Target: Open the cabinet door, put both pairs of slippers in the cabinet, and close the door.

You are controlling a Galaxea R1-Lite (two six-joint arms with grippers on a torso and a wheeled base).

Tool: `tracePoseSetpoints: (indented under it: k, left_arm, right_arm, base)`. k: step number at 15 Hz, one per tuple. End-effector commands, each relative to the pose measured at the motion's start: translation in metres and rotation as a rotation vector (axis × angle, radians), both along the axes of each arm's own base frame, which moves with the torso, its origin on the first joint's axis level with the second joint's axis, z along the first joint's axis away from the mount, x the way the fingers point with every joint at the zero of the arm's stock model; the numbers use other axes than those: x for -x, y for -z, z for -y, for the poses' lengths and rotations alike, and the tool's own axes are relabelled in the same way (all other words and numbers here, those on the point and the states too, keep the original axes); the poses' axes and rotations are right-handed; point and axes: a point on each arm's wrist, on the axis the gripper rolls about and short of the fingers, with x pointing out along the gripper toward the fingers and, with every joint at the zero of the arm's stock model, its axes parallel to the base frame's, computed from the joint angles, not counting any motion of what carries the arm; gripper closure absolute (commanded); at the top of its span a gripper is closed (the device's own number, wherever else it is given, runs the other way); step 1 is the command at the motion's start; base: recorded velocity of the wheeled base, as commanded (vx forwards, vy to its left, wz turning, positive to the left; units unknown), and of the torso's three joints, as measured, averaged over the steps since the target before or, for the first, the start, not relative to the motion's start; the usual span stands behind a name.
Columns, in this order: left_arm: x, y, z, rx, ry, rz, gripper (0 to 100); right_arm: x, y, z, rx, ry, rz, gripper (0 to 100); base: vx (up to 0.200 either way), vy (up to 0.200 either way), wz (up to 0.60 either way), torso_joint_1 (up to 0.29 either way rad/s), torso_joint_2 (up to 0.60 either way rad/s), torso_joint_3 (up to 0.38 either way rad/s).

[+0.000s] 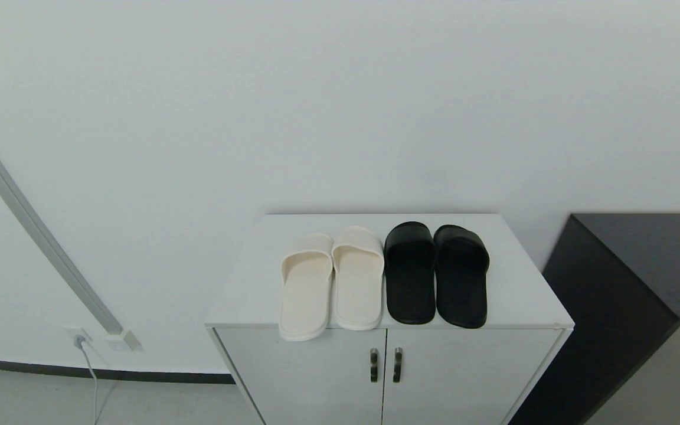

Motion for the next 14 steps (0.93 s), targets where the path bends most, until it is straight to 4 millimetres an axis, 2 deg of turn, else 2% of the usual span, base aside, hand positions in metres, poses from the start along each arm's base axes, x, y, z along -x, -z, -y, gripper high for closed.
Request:
tracePoseSetpoints:
  k: [1,2,3,5,10,13,14]
  left_arm:
    - [0.0,0.0,0.0,0.0,0.001,-0.002,100]
    - [0.0,0.0,0.0,0.0,-0.001,-0.001,100]
    - [0.0,0.0,0.0,0.0,0.001,-0.002,100]
    - [0.0,0.0,0.0,0.0,0.001,-0.002,100]
    - [0.0,0.0,0.0,-0.002,0.001,-0.001,100]
    - [0.0,0.0,0.0,-0.002,0.001,-0.002,100]
    - [0.0,0.0,0.0,-0.002,0.001,-0.001,100]
  right_arm:
    - [0.011,-0.046,0.0,-0.072,-0.002,0.137,0]
    - [0.015,-0.082,0.001,-0.144,-0.041,0.07,0]
    - [0.012,-0.081,0.001,-0.098,-0.057,-0.011,0]
    - [-0.008,-0.075,-0.001,-0.071,-0.093,-0.152,0]
    - [-0.076,-0.107,-0.006,-0.072,-0.178,-0.2,0]
    - [-0.105,-0.122,-0.018,-0.083,-0.269,-0.243,0]
    - [-0.118,-0.129,-0.029,-0.085,-0.301,-0.274,0]
  base:
    - [0.0,0.0,0.0,0.0,0.0,0.0]
    - [0.0,0.0,0.0,0.0,0.0,0.0]
    - [0.0,0.0,0.0,0.0,0.0,0.0]
    - [0.0,0.0,0.0,0.0,0.0,0.0]
    - [0.0,0.0,0.0,0.0,0.0,0.0]
    - [0.0,0.0,0.0,0.0,0.0,0.0]
    - [0.0,0.0,0.0,0.0,0.0,0.0]
